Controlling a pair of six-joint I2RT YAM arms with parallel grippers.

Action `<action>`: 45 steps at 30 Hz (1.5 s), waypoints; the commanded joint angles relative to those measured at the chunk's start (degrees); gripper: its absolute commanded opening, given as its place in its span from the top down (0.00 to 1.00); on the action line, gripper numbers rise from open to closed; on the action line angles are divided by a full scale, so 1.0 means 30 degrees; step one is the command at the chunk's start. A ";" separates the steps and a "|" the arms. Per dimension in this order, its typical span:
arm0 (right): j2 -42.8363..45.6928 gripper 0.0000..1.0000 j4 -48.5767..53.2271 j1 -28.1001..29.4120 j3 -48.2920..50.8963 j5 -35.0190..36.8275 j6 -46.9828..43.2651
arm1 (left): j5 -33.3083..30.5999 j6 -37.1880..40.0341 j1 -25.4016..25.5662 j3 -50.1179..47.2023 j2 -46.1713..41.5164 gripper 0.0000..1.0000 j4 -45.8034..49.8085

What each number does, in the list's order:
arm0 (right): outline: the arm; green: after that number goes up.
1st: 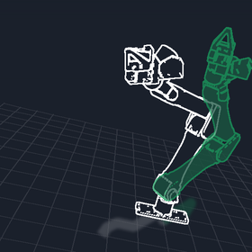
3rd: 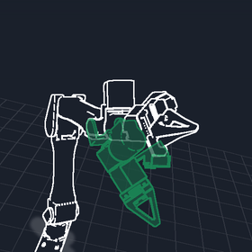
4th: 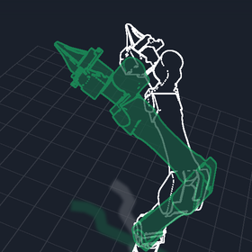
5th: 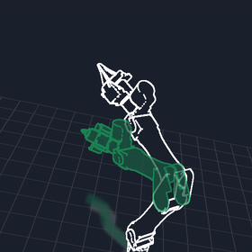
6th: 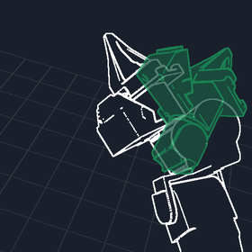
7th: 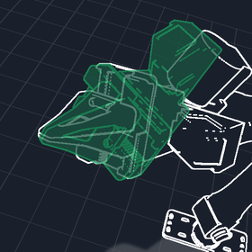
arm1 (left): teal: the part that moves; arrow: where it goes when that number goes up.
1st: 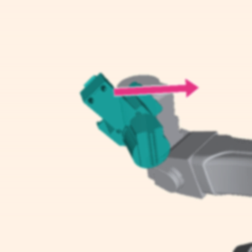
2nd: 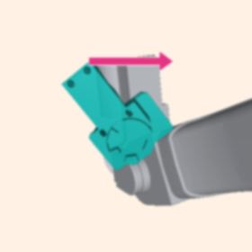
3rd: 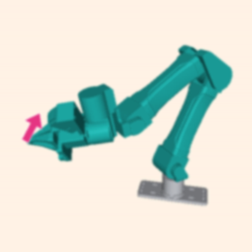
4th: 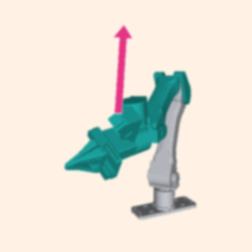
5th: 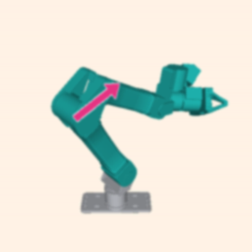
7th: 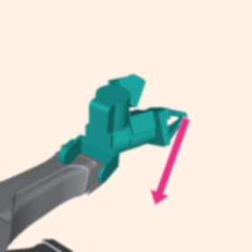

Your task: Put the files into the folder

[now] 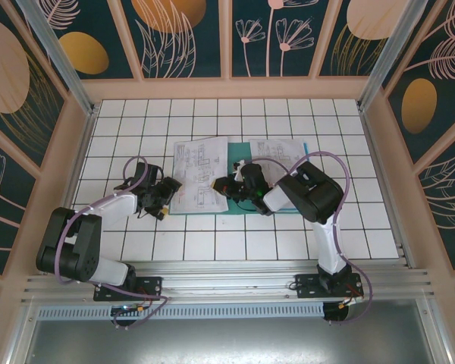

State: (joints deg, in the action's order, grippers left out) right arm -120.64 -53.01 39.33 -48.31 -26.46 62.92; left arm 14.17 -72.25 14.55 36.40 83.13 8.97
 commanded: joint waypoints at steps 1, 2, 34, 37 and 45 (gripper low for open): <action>0.0459 1.00 0.1843 0.0360 -0.0268 0.0407 -0.0405 | 0.1783 -0.0270 0.0438 -0.0387 0.0928 0.12 -0.2274; 0.0536 1.00 0.2145 0.0366 -0.0310 0.0489 -0.0405 | 0.1737 -0.0291 0.0440 -0.0386 0.0899 0.12 -0.2218; 0.4971 0.21 2.3090 0.0468 -0.8304 0.7740 0.0160 | 0.0746 -0.1068 0.2802 0.3249 0.2273 0.13 -0.2082; 0.5700 0.22 2.3647 0.0255 -0.8410 0.8656 -0.0184 | 0.0641 -0.0911 0.2798 0.2993 0.2410 0.13 -0.2103; 0.5867 0.25 2.5317 -0.0335 -0.8366 0.9292 0.0662 | 0.0694 -0.0485 0.2827 0.2446 0.2569 0.13 -0.2105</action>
State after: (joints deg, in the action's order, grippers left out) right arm -102.72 17.52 38.74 -72.01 -1.50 63.83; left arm 16.10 -75.05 22.94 44.99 89.80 3.25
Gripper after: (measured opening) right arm 0.750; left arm 0.874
